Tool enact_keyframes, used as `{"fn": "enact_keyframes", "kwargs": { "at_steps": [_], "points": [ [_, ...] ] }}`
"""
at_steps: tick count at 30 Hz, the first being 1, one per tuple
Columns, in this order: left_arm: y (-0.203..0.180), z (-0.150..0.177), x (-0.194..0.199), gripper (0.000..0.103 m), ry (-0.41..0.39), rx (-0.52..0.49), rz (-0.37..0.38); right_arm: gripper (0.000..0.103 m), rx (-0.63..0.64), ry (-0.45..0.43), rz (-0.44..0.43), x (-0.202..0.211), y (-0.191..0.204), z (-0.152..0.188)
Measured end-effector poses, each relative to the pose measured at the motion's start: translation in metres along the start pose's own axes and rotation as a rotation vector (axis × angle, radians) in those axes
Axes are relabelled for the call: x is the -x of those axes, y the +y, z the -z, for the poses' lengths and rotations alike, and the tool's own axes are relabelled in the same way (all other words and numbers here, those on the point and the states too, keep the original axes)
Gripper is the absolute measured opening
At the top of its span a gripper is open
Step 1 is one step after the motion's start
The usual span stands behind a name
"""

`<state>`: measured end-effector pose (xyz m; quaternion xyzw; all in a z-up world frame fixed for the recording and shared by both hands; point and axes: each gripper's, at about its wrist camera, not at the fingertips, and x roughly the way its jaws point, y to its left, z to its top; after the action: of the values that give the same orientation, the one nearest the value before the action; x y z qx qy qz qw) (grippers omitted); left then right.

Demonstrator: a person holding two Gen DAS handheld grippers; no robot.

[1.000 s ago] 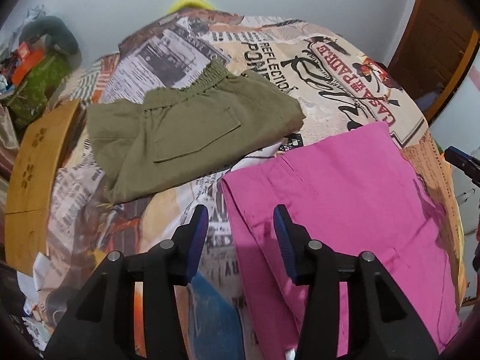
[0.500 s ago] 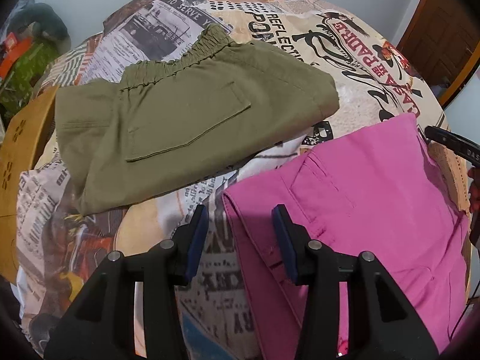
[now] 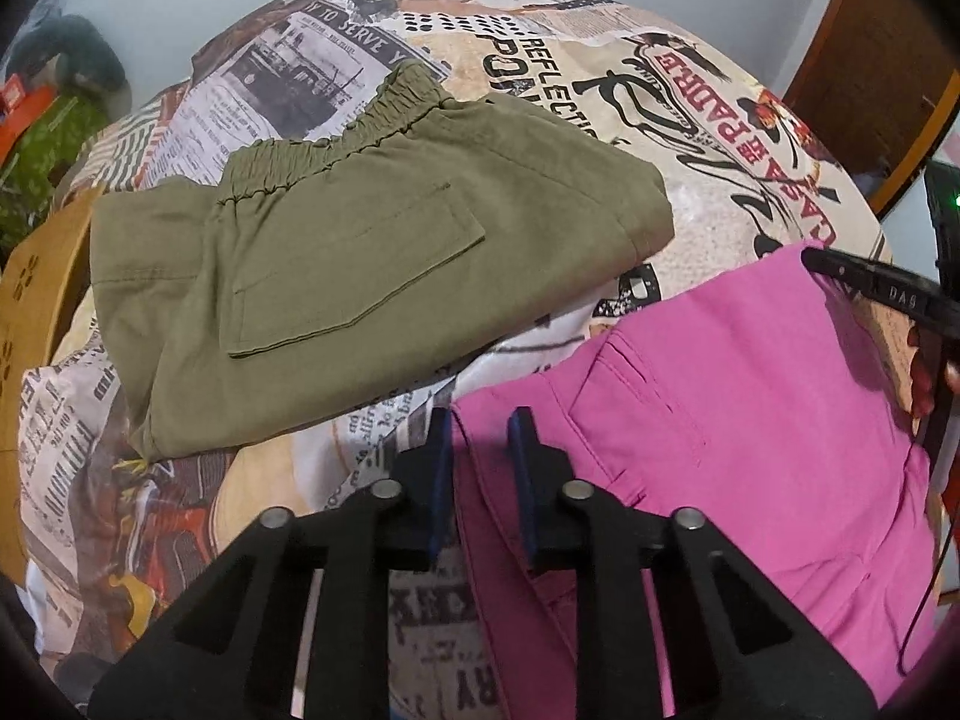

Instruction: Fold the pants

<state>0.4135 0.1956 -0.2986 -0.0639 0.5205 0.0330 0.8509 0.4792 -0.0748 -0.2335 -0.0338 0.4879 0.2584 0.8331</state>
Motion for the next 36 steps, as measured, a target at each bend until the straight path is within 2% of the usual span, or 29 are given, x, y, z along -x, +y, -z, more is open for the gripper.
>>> {"fn": "enact_keyframes", "kwargs": {
  "at_steps": [1, 3, 7, 15, 24, 29, 36],
  "points": [
    [0.000, -0.001, 0.000, 0.015, 0.002, 0.003, 0.013, 0.026, 0.012, 0.001, 0.008, -0.001, 0.003, -0.002],
    [0.000, -0.001, -0.001, 0.013, 0.002, 0.003, 0.016, 0.012, 0.031, 0.002, 0.016, -0.003, 0.011, -0.004],
    [-0.005, 0.000, 0.006, 0.011, -0.017, -0.019, -0.018, 0.006, 0.070, -0.004, 0.053, -0.003, 0.020, -0.006],
    [-0.009, -0.014, 0.056, 0.011, -0.123, -0.029, -0.047, 0.004, 0.032, -0.109, 0.012, 0.040, 0.023, -0.020],
    [-0.017, -0.042, 0.147, 0.011, -0.292, -0.055, -0.073, 0.004, 0.035, -0.299, -0.013, 0.134, 0.039, -0.052],
    [-0.024, -0.031, 0.175, 0.011, -0.310, -0.072, -0.081, 0.004, 0.028, -0.339, -0.032, 0.170, 0.044, -0.042],
    [-0.040, 0.005, 0.191, 0.011, -0.290, -0.111, -0.087, 0.004, 0.034, -0.309, -0.056, 0.193, 0.053, 0.000]
  ]
}}
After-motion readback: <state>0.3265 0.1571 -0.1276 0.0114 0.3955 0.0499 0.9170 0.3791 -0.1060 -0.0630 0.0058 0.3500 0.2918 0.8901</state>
